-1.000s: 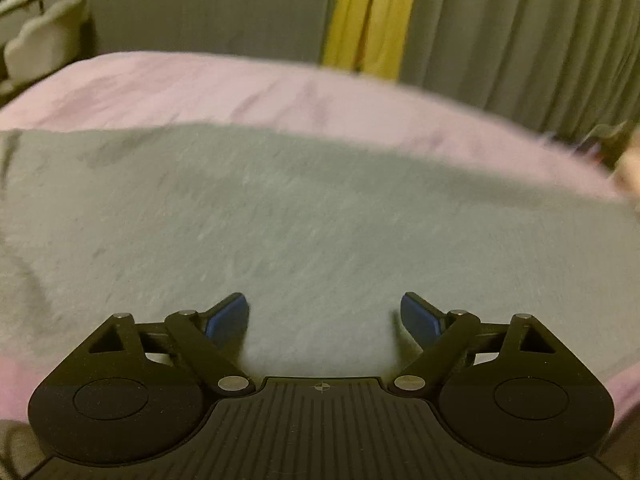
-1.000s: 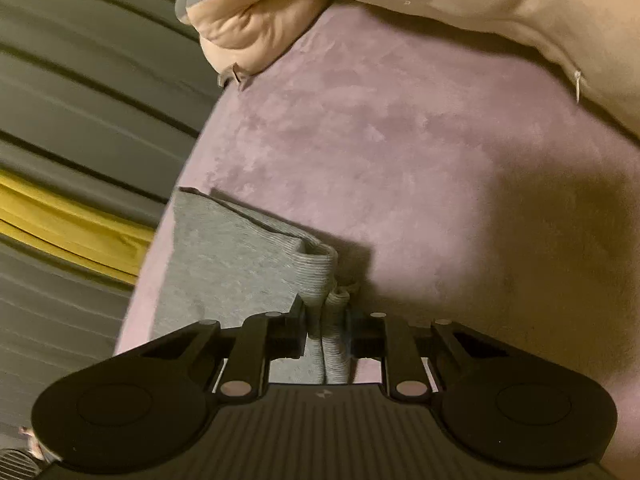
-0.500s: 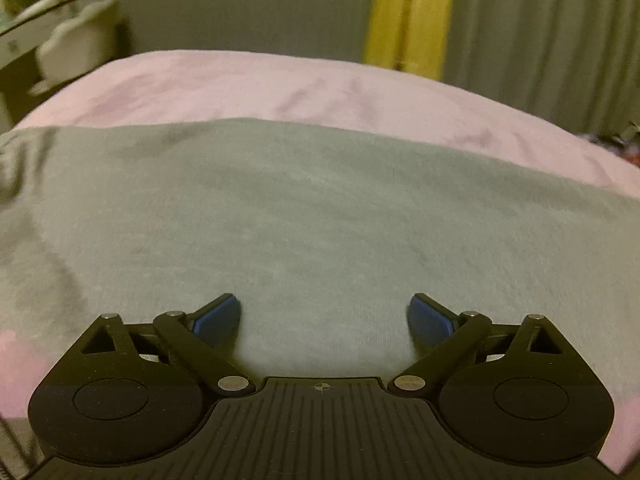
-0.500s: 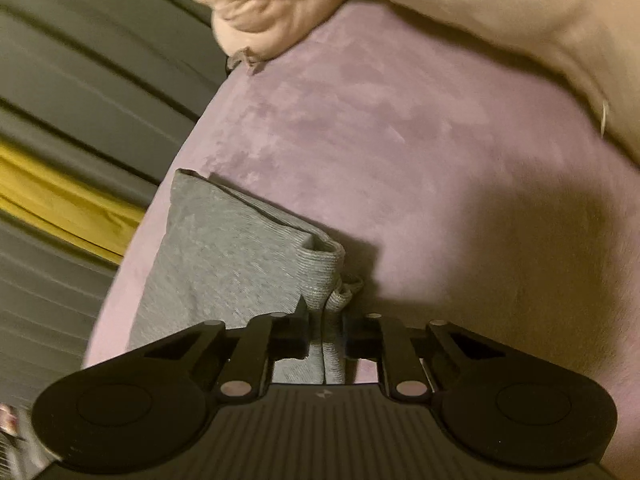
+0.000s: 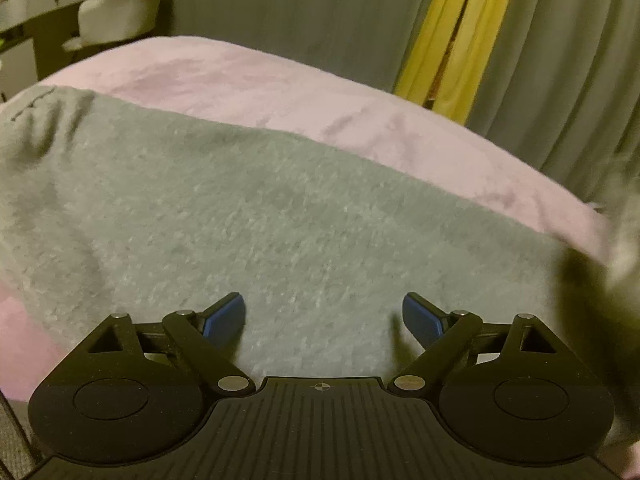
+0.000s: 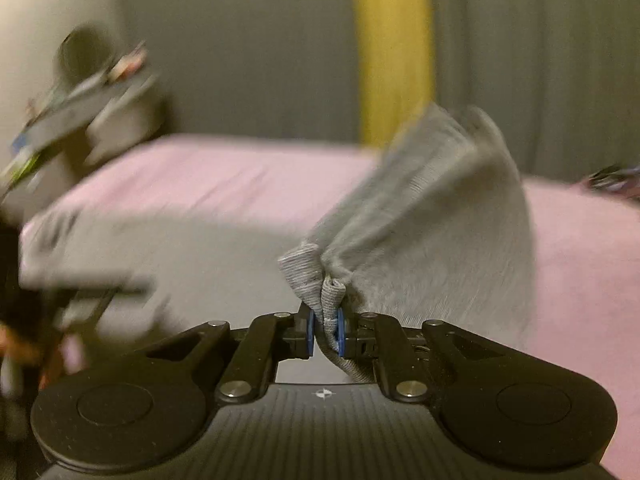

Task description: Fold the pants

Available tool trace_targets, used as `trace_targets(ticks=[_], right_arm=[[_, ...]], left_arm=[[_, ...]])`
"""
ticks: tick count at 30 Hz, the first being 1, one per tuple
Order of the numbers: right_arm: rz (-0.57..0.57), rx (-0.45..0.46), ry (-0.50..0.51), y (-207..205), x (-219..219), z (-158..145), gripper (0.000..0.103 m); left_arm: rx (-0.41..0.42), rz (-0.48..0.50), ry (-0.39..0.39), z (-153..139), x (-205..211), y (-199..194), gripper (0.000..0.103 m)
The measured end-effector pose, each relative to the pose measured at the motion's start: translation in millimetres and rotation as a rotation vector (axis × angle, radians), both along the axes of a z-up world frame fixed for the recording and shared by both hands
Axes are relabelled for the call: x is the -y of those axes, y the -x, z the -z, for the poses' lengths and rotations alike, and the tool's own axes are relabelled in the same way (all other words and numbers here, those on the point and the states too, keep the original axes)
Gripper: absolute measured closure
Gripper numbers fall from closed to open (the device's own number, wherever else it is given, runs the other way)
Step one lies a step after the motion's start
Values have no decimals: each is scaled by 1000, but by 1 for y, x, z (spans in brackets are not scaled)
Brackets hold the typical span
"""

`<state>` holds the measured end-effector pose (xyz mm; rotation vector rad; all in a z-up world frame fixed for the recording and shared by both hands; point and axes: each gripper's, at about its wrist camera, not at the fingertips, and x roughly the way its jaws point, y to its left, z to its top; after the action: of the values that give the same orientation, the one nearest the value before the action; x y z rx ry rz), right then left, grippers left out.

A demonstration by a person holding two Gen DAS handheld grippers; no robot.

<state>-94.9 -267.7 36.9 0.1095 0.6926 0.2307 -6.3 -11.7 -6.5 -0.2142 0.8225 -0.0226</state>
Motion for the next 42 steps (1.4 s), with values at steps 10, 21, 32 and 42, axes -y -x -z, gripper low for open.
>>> trace_targets(ticks=[10,21,32,42], right_arm=[[228,-246,-494,-5,59,37,32],[426,-231,-559,12,93,41,41],[455,-236,-619,6,105,57,41],[438,-189,-620,11,103,51,36]], left_arm=[[-19,117,129,-3,10,-5,8],[-162,393,271,16,93,-37,8],[-269,354,396,39,136,-57,55],[-215,357,299,-1,104,-50,85]])
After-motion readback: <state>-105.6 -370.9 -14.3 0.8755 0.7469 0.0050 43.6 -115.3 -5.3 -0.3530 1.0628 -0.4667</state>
